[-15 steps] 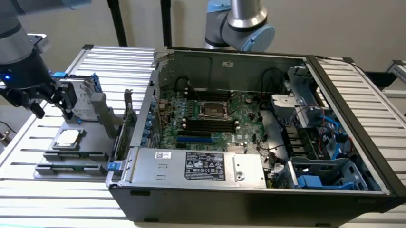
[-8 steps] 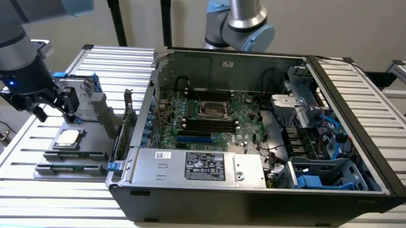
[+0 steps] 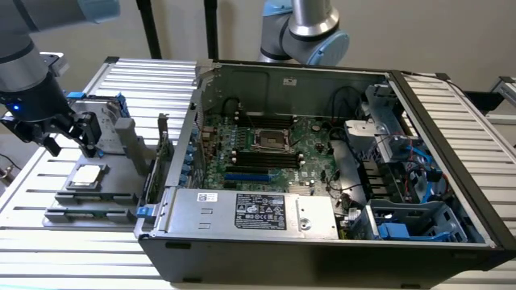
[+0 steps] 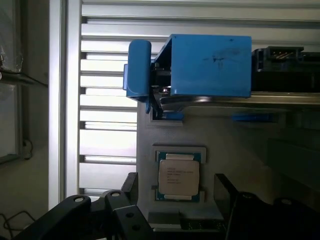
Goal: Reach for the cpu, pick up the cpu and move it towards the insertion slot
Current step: 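Pick up the cpu and move it towards the insertion slot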
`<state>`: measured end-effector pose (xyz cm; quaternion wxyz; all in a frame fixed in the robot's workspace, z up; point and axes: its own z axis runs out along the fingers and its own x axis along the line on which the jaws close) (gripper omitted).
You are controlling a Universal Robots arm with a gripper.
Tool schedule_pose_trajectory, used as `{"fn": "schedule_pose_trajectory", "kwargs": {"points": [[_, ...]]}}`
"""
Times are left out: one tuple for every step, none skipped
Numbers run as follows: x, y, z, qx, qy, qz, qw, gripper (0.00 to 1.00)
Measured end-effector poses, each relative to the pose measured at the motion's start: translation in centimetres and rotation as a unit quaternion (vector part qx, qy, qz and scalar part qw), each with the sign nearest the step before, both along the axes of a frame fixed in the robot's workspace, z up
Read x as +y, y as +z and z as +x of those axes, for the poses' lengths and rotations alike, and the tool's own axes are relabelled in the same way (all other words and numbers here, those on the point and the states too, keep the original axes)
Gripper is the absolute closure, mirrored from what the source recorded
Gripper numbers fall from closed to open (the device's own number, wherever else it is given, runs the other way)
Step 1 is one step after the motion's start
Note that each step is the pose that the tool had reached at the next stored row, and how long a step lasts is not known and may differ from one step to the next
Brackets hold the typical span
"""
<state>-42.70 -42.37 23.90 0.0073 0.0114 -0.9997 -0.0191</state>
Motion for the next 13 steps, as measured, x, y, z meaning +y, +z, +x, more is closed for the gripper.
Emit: {"fn": "schedule_pose_trajectory", "kwargs": {"points": [[0.0,0.0,0.0,0.0,0.0,0.0,1.0,0.29],[0.0,0.0,0.0,0.0,0.0,0.0,1.0,0.29],[0.0,0.0,0.0,0.0,0.0,0.0,1.0,0.29],[0.0,0.0,0.0,0.0,0.0,0.0,1.0,0.29],[0.0,0.0,0.0,0.0,0.0,0.0,1.0,0.29],[0.0,0.0,0.0,0.0,0.0,0.0,1.0,0.29],[0.0,-0.03,0.0,0.0,0.0,0.0,1.0,0.29],[0.0,-0.11,0.0,-0.0001,0.0,0.0001,1.0,0.29],[0.0,-0.2,0.0,-0.0001,0.0,0.0001,1.0,0.29],[0.0,-0.33,0.0,0.0,0.0,0.0,1.0,0.29],[0.0,-0.49,0.0,0.0,0.0,0.0,1.0,0.29],[0.0,-0.65,0.0,0.0,0.0,0.0,1.0,0.29],[-0.01,-0.81,0.0,0.0,0.0,0.0,1.0,0.29]]}}
